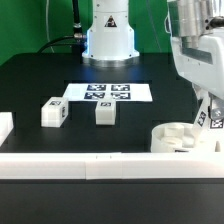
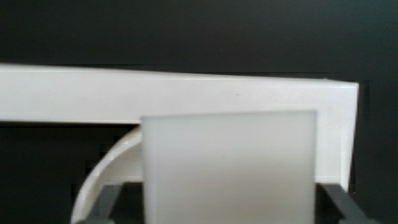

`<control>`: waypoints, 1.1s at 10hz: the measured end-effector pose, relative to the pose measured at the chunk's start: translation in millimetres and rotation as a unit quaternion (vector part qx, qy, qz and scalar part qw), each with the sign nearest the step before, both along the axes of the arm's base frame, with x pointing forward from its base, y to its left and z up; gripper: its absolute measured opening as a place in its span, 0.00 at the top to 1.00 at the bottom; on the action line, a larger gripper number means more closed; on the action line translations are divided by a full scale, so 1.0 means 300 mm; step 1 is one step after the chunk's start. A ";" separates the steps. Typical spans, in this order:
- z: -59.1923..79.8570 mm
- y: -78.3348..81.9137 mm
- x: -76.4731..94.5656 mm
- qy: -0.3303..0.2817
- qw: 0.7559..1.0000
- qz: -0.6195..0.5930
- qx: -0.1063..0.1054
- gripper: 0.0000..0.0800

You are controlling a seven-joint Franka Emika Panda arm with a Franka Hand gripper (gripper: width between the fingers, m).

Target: Assemble stool

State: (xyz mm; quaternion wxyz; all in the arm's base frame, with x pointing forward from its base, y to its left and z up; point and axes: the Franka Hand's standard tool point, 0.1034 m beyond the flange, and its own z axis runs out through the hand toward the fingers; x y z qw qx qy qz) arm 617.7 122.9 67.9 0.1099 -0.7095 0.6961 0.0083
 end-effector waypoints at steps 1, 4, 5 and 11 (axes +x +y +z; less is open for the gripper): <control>-0.002 0.000 -0.001 0.005 1.000 -0.025 0.004 0.58; -0.004 -0.012 -0.005 -0.012 0.969 -0.240 0.052 0.58; -0.004 -0.008 -0.005 -0.011 0.955 -0.289 0.067 0.58; 0.021 -0.012 -0.001 -0.017 0.932 -0.349 0.093 0.32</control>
Offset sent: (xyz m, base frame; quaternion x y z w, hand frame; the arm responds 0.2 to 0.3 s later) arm -0.0260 -0.0084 -0.0131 0.0857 0.0017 0.4430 0.8924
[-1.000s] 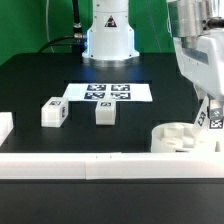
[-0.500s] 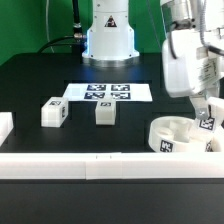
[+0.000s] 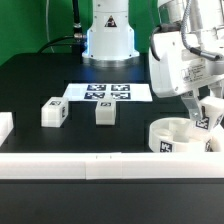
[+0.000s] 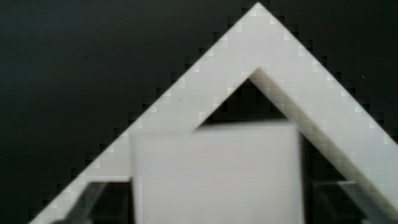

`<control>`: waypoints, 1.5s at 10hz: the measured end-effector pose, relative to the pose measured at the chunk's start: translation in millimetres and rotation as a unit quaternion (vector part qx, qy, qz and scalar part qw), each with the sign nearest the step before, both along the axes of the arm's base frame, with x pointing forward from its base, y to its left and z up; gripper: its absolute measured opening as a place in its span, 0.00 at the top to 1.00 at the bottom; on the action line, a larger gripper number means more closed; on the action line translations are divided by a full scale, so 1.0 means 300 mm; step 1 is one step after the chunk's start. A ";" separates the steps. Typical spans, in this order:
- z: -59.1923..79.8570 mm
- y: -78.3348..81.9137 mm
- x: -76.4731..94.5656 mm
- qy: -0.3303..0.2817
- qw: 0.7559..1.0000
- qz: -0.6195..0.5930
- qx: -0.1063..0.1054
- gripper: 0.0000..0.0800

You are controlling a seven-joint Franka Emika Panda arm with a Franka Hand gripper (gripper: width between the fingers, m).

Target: Assemble stool

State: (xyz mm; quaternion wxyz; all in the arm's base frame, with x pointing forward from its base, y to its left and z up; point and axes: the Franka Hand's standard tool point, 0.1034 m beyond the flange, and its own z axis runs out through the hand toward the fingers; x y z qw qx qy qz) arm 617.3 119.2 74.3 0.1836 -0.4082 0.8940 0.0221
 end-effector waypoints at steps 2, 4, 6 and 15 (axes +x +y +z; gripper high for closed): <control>0.069 -0.011 -0.014 -0.017 0.999 0.034 -0.008 0.21; 0.146 -0.048 -0.043 -0.032 0.997 0.067 -0.019 0.19; 0.146 -0.054 -0.075 -0.030 0.997 0.073 -0.023 0.19; 0.125 -0.233 -0.111 -0.049 0.972 0.209 -0.092 0.19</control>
Offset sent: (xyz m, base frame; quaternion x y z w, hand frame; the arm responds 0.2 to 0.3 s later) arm -0.0316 -0.0324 0.0484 -0.0113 0.0092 -0.0902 0.9958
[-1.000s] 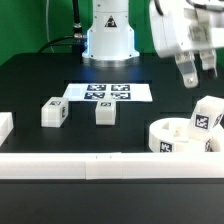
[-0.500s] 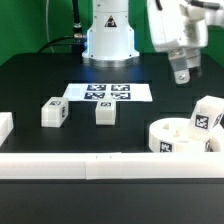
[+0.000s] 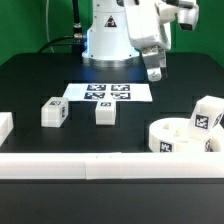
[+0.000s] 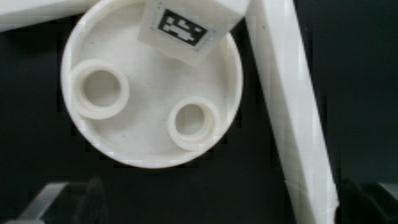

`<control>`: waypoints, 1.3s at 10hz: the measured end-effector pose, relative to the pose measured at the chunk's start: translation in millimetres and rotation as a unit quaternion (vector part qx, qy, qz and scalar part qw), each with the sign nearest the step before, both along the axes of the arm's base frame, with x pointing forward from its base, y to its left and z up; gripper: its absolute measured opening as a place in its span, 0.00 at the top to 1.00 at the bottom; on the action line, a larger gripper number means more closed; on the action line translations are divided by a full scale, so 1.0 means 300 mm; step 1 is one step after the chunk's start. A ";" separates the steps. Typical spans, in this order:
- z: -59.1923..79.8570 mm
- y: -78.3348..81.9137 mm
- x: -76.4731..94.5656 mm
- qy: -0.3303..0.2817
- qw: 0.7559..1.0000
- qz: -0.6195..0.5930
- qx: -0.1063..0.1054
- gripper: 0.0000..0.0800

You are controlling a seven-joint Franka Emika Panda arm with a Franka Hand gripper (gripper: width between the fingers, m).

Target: Assemble stool

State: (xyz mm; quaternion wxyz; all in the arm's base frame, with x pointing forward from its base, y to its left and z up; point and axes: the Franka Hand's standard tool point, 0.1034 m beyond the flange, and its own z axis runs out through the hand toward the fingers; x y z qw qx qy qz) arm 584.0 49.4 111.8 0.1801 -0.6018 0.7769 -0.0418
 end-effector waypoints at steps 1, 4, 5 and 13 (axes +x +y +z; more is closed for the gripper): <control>-0.001 0.000 0.000 0.000 1.000 0.000 0.000 0.19; -0.001 -0.035 -0.017 0.010 0.996 0.092 -0.015 0.19; 0.007 -0.091 -0.018 0.003 0.994 0.110 -0.026 0.19; -0.010 -0.143 -0.039 0.011 0.935 0.337 -0.107 0.19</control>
Offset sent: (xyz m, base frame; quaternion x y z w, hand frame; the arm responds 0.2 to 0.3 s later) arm -0.0102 -0.0385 0.0093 -0.1094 -0.0122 -0.2934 0.9496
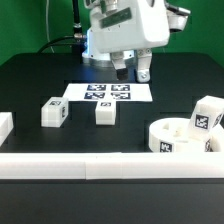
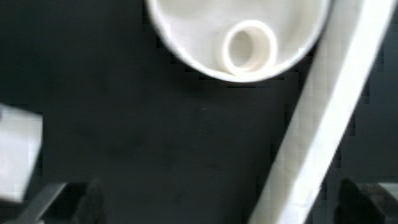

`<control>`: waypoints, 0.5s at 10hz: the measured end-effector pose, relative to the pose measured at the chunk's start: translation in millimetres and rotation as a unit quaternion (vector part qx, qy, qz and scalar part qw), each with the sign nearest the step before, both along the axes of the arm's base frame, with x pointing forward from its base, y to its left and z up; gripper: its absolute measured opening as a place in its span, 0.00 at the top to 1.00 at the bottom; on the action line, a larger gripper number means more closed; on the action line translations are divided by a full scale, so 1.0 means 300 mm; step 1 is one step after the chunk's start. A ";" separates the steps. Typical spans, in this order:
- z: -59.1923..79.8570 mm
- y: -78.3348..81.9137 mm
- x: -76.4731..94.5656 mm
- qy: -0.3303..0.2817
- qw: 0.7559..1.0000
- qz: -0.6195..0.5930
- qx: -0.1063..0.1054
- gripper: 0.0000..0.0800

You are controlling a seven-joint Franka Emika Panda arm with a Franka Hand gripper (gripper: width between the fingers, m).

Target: Assemble stool

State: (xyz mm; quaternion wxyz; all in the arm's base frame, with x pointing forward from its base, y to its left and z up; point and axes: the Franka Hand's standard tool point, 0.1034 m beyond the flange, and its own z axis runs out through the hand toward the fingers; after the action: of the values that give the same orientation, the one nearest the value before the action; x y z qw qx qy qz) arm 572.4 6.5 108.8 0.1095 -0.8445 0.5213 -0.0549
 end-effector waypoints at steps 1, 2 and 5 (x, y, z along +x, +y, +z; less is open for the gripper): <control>-0.001 -0.005 0.001 -0.004 1.000 0.029 -0.006 0.19; -0.001 -0.004 0.001 -0.008 0.998 0.057 -0.012 0.19; -0.005 -0.001 0.000 -0.014 0.983 0.177 -0.040 0.19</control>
Offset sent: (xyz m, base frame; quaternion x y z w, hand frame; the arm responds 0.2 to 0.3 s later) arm 0.0000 0.0000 0.0000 0.0000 0.0000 -0.1938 0.9810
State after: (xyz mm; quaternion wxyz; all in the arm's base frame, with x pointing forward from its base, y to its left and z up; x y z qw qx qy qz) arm 572.2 6.3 107.4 0.0912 -0.9262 0.3596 -0.0675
